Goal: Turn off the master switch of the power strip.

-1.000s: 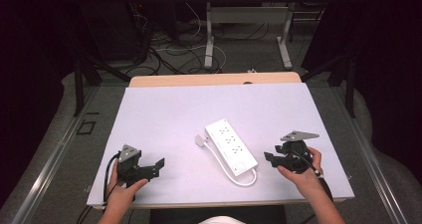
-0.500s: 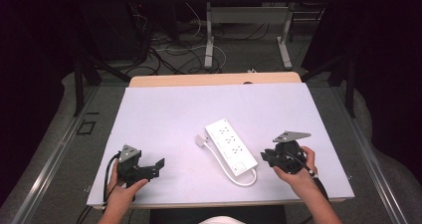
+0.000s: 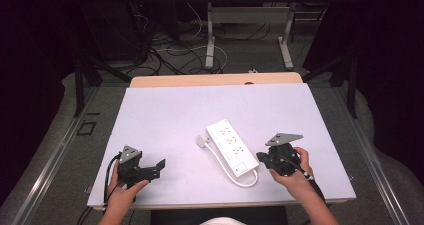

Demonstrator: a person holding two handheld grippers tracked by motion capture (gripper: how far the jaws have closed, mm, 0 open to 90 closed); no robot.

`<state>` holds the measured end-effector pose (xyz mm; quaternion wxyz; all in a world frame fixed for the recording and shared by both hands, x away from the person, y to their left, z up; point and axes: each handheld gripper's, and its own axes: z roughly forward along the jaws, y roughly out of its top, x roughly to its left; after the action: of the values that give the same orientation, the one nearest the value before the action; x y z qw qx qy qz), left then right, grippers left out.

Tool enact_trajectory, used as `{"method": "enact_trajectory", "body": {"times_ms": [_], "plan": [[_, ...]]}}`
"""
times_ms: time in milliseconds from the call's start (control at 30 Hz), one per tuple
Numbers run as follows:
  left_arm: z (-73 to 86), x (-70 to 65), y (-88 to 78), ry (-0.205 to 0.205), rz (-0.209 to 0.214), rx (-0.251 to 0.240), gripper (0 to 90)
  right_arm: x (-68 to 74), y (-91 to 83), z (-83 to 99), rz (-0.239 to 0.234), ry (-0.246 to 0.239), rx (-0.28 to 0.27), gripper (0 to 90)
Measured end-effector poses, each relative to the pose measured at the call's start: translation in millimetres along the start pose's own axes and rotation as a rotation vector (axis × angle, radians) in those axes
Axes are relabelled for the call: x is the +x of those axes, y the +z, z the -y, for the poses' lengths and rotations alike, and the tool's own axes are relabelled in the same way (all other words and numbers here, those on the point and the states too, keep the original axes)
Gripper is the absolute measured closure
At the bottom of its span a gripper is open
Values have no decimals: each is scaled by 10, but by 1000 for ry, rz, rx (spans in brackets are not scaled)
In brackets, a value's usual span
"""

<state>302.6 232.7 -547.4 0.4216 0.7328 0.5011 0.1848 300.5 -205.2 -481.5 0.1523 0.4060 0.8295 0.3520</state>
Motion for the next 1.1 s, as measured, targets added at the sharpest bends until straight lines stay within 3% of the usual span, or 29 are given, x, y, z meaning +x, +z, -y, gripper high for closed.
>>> {"method": "enact_trajectory", "body": {"times_ms": [133, 400, 533, 1100], "plan": [[0, -1, -2, 2, 1, 1, 38, 58, 37, -17, -3, -30, -13, 900], [2, -1, 3, 3, 1, 2, 40, 124, 117, -41, -41, -39, -12, 900], [2, -2, 2, 4, 1, 2, 41, 139, 167, -49, -52, -22, 4, 900], [5, 8, 5, 1, 2, 5, 44, 231, 392, -13, -69, -39, 74, 900]]}}
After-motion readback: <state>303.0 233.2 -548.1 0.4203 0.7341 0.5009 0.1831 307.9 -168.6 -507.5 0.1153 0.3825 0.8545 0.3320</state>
